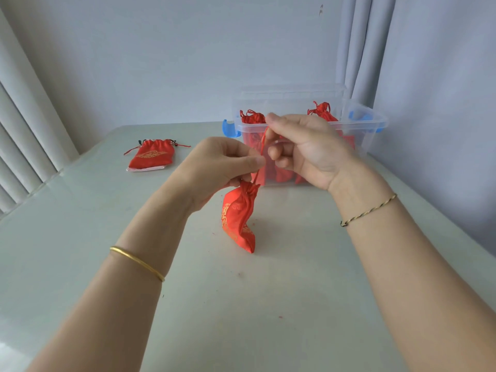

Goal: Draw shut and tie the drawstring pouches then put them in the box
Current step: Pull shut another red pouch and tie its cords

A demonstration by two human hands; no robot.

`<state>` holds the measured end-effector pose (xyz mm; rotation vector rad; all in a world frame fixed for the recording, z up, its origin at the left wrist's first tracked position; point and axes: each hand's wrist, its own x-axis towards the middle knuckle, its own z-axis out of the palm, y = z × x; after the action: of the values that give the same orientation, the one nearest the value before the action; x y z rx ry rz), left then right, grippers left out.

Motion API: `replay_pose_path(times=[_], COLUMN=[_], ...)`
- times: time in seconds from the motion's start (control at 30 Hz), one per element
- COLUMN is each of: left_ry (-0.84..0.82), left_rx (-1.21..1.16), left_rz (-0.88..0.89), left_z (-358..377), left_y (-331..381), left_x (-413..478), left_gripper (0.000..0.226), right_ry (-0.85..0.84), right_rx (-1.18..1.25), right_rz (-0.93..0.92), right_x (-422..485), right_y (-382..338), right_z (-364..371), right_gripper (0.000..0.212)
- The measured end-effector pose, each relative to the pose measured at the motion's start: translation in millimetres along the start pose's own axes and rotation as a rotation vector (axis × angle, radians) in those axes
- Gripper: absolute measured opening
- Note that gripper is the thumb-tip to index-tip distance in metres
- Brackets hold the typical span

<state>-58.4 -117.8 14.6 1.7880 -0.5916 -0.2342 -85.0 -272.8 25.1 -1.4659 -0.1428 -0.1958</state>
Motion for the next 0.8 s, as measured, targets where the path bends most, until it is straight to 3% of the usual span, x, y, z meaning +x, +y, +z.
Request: replay_pose_path(times=[0.27,0.37,0.67,0.8], left_ry=[0.063,0.076,0.267,0.305], left_rx=[-0.161,-0.212,-0.201,-0.188], left_rz=[-0.037,-0.039,-0.029,-0.027], left_z=[1.1,1.0,3.6,4.2], left_y=[-1.5,-0.7,-2.9,-3.3], left_x=[2.2,2.4,4.1,4.2], left_gripper=[0.015,0.015,0.012,0.007], right_ry=[-0.034,-0.006,-0.007,0.016], right_rx=[-0.041,-0.125,-0.638,-0.782], right_rz=[0.191,0.087,-0.332,-0.428], right_x=[1.3,1.4,2.8,1.5], right_y=[9.9,11.0,21.2,21.2], right_z=[-1.2,3.3,11.0,11.5], right_gripper=[0.038,0.018,0.027,0.012])
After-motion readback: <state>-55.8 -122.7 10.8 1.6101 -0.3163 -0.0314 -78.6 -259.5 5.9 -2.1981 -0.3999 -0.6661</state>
